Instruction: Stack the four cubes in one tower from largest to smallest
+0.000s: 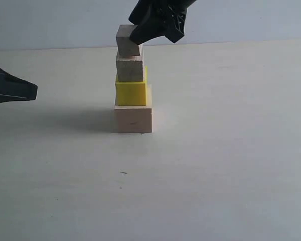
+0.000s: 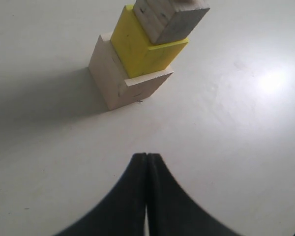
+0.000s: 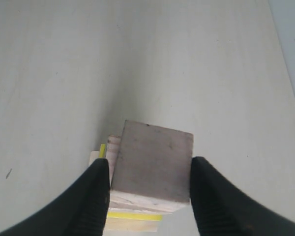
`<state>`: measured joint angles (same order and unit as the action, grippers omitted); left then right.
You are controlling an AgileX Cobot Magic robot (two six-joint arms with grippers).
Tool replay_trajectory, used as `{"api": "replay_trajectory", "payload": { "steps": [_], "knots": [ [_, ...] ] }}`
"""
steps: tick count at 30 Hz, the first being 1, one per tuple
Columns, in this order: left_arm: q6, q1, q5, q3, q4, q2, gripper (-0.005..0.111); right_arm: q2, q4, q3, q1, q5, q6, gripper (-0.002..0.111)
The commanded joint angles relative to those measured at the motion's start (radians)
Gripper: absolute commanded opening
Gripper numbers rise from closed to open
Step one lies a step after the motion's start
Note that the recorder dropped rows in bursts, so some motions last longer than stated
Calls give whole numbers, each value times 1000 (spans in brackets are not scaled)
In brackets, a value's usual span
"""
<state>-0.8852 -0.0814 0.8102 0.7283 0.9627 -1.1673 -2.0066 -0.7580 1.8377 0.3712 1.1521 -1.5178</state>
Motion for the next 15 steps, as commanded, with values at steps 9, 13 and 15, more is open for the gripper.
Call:
{"api": "replay_trajectory", "payload": {
  "steps": [9, 13, 15],
  "knots": [
    [3, 2, 7, -3, 7, 7, 0, 2, -2, 3, 1, 2, -7, 49],
    [3, 2, 7, -3, 7, 7, 0, 2, -2, 2, 1, 2, -7, 52],
    [3, 2, 7, -3, 7, 7, 0, 2, -4, 2, 1, 2, -7, 52]
  ]
}}
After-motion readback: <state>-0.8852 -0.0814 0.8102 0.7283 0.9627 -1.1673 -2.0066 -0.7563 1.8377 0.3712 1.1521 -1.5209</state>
